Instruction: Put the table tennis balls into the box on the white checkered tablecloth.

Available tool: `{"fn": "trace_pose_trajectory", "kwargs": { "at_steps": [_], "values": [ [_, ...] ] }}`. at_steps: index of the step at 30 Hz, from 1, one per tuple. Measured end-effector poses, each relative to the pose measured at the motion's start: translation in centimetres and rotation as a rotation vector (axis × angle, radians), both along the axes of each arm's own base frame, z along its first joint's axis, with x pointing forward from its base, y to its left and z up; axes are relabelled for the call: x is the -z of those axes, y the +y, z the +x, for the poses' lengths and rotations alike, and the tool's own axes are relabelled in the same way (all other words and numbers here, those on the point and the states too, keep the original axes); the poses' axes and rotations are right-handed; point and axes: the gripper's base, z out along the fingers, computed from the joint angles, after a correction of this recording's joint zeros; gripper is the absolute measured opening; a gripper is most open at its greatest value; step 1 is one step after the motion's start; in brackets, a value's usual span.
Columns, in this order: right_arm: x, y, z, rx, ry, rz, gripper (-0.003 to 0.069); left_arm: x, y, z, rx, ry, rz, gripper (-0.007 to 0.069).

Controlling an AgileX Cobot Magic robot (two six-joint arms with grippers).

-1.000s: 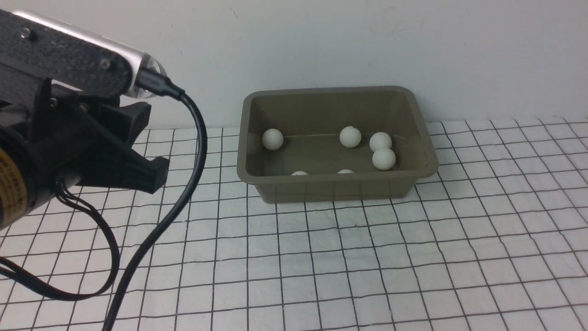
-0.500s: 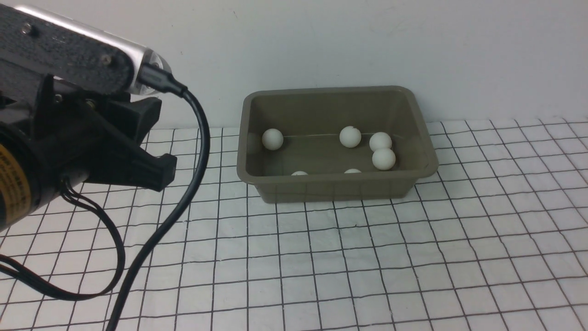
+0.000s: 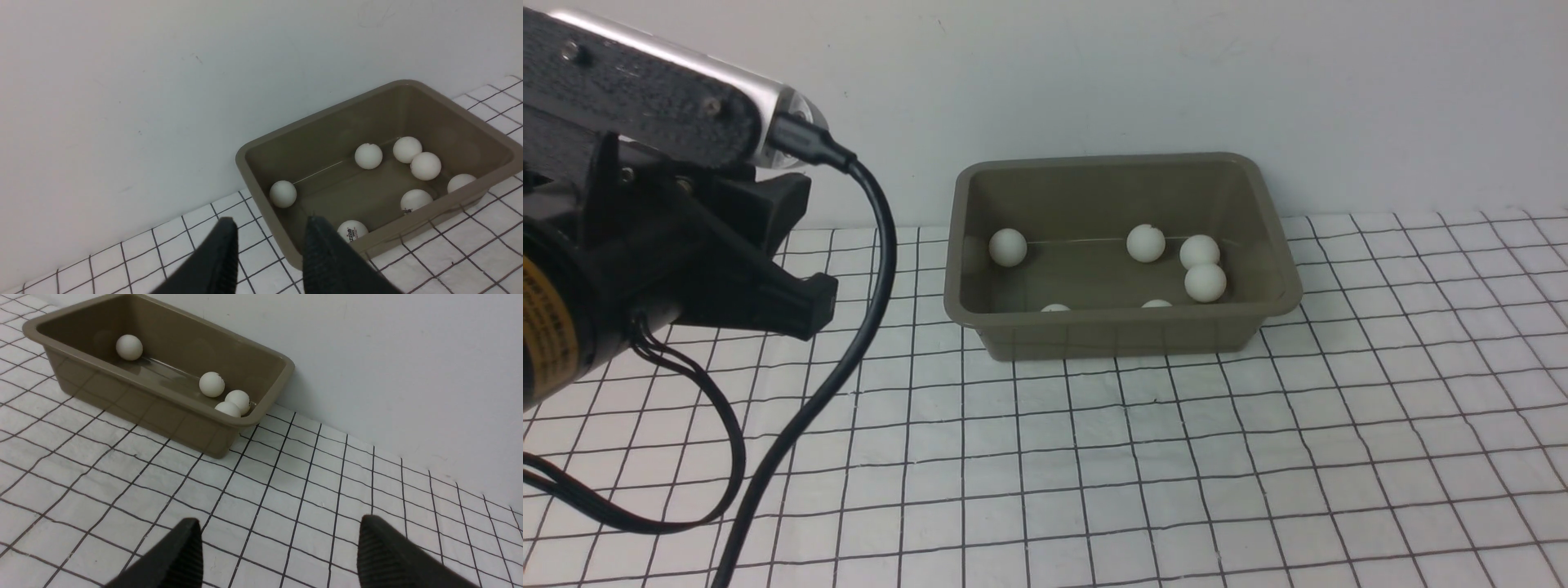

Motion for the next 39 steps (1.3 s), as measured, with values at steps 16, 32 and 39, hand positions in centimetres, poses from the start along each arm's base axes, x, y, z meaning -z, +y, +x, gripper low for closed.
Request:
{"fn": "trace_pose_trajectory", "kwargs": {
  "at_steps": [16, 32, 39],
  "values": [
    [0.6, 0.0, -0.2, -0.010, 0.072, -0.013, 0.0463, -0.1, -0.1, 0.0, 0.016, -0.010, -0.008, 0.0209],
    [0.8, 0.1, -0.3, -0.013, 0.094, -0.017, 0.0463, 0.0, -0.5, -0.1, 0.057, -0.011, 0.016, 0.0209],
    [0.8, 0.1, -0.3, -0.013, 0.096, -0.017, 0.0463, 1.0, -2.0, -0.4, 0.252, 0.041, 0.082, 0.0209]
  ]
}}
